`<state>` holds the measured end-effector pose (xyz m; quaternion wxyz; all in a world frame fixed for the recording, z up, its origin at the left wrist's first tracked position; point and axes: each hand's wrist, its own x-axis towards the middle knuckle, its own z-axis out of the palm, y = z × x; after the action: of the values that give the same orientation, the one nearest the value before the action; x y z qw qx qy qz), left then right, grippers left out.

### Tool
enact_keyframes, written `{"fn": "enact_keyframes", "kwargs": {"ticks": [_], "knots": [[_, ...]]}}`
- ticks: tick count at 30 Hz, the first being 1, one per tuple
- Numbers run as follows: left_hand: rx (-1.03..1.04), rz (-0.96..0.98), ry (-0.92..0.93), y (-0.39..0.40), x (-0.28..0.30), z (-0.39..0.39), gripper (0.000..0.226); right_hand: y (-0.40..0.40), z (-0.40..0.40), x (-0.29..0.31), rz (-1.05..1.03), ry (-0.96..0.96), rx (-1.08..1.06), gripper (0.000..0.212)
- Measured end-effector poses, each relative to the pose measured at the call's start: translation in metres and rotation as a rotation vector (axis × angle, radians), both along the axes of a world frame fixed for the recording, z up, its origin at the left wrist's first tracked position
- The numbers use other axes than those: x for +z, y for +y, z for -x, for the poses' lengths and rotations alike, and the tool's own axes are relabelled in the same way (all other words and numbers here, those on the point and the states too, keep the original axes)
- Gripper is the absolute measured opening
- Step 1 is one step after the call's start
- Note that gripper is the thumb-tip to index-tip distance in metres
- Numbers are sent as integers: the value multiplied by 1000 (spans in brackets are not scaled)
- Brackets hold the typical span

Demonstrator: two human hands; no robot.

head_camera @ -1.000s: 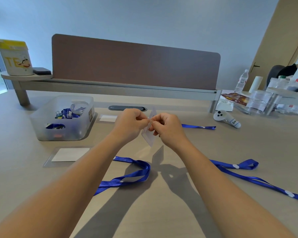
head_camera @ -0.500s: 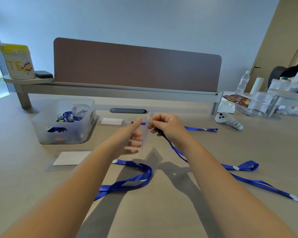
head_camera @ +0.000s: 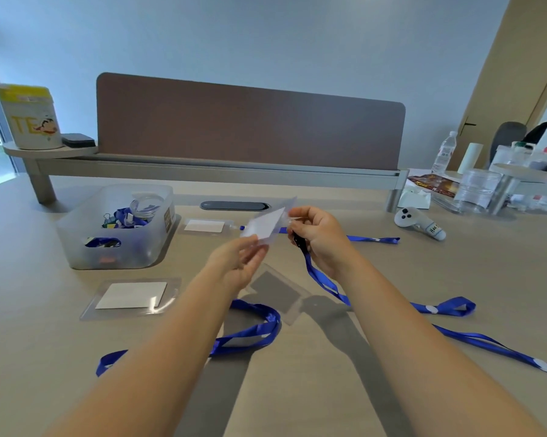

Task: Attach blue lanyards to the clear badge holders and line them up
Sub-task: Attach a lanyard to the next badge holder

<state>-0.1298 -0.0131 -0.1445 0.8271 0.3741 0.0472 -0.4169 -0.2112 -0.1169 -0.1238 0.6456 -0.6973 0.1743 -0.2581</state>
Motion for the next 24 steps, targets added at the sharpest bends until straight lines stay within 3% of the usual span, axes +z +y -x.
{"fn": "enact_keyframes", "kwargs": {"ticks": [3,5,6,8,11,14,17,19,22,24], "knots": [[95,7,-48,2,7,-8,4,-4,-1,-6,157,140,-124,10],[172,-30,-116,3,13,-12,12,-5,0,-9,250,197,-249,6],[205,-41,-152,2,15,-13,13,-3,0,-10,253,193,-291,17],[229,-43,-198,1,22,-13,12,6,0,-11,92,193,-262,35],[218,1,-217,-3,32,-13,16,22,-2,-17,-323,280,-6,59],[201,-7,-233,-3,39,-11,17,25,-11,-32,-725,30,155,70],[231,-22,-224,5,34,-18,14,15,-18,-32,-940,-265,16,66],[264,-72,-216,13,25,-28,6,3,-21,-27,-971,-370,-113,56],[365,-166,-195,22,5,-45,3,-19,-22,-21,-963,-456,-235,20],[424,-258,-197,23,-10,-55,13,-33,-22,-21,-940,-459,-285,22]]}}
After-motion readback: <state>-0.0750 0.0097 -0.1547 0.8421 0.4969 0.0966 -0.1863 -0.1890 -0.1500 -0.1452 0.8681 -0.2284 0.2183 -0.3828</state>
